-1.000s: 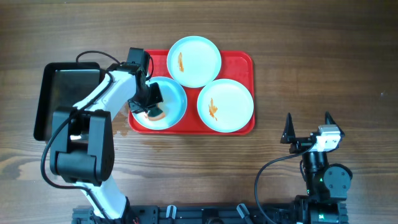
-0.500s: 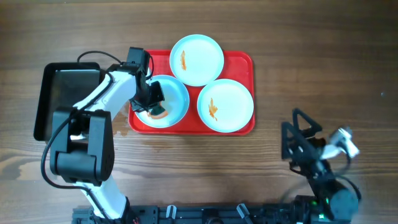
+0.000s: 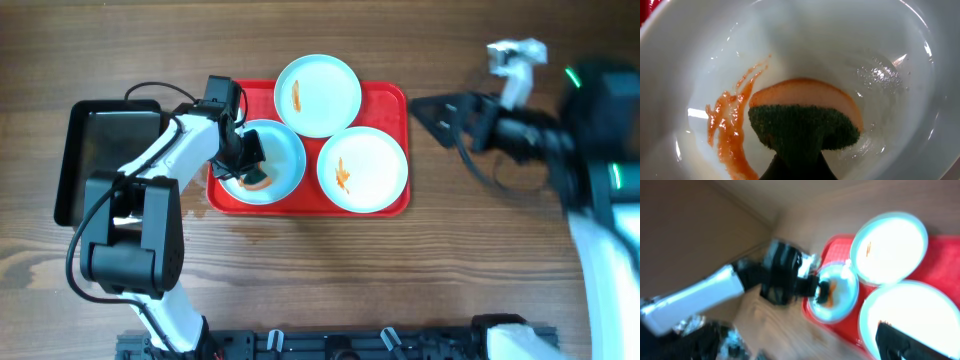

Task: Clean dirty plates on tray and stack at the side
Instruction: 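Reach the right gripper to the rim of the left plate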

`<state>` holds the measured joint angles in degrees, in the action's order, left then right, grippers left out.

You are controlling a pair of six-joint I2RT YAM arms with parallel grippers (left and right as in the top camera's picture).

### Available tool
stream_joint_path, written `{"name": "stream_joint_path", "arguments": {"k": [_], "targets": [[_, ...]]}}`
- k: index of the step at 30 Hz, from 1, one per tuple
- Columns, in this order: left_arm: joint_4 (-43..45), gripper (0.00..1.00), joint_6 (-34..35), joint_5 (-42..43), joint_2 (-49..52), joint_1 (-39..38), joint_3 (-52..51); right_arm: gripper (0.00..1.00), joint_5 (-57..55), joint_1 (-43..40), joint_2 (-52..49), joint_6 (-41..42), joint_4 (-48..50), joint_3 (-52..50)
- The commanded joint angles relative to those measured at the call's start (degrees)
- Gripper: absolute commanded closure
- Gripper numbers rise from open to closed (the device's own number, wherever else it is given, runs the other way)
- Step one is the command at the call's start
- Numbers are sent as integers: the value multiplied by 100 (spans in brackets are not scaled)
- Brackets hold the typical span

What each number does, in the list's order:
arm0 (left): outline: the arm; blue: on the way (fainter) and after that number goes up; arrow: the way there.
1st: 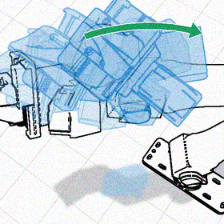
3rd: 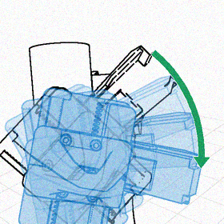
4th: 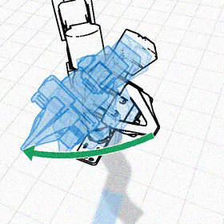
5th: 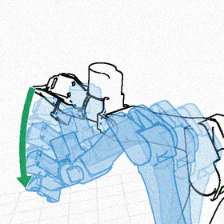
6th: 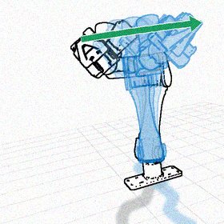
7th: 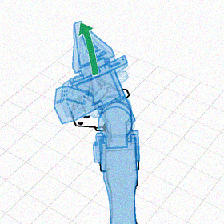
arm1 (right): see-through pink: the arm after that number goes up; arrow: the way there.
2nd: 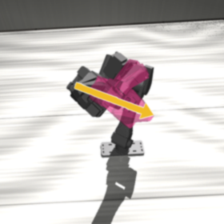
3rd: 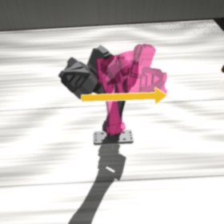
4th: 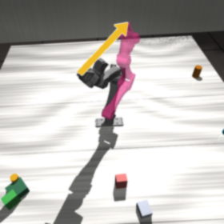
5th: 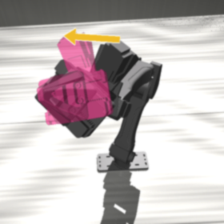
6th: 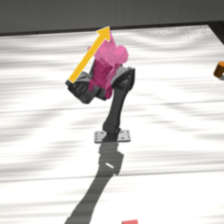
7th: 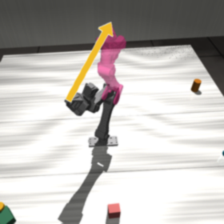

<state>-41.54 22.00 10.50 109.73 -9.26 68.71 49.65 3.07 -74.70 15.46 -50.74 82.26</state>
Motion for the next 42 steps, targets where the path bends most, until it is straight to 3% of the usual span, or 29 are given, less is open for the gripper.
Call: {"name": "stream_joint_path", "arguments": {"k": [1, 5, 8, 11, 19, 25, 35, 39, 42], "targets": [[7, 96, 79, 17, 63, 24, -46, 0, -129, 872, -1596, -1344, -498, 1266], [-46, 96, 76, 15, 63, 24, -46, 1, -116, 1233, -2743, 223, 129, 1375], [-90, 96, 79, 15, 66, 24, -46, 31, -240, 1471, -3493, 81, 638, 1375], [-87, 96, 76, 15, 66, 24, -46, 41, -1325, 1976, -4105, -44, 693, 1375], [-90, 96, 76, 13, 66, 24, -46, 41, -4052, 3034, -4887, 463, 953, 1373], [-90, 96, 76, 15, 66, 24, -46, 56, -4129, 3121, -5003, 723, 1137, 1370], [-87, 96, 76, -7, 66, 24, -46, 60, -3670, 3121, -5337, 708, 1200, 1342], [-81, 96, 76, -4, 63, 24, -46, 77, -3672, 3121, -5340, 774, 1320, 1167], [-66, 96, 76, 11, 42, 24, -46, 80, -3672, 3121, -5342, 1010, 1502, 946]]}}
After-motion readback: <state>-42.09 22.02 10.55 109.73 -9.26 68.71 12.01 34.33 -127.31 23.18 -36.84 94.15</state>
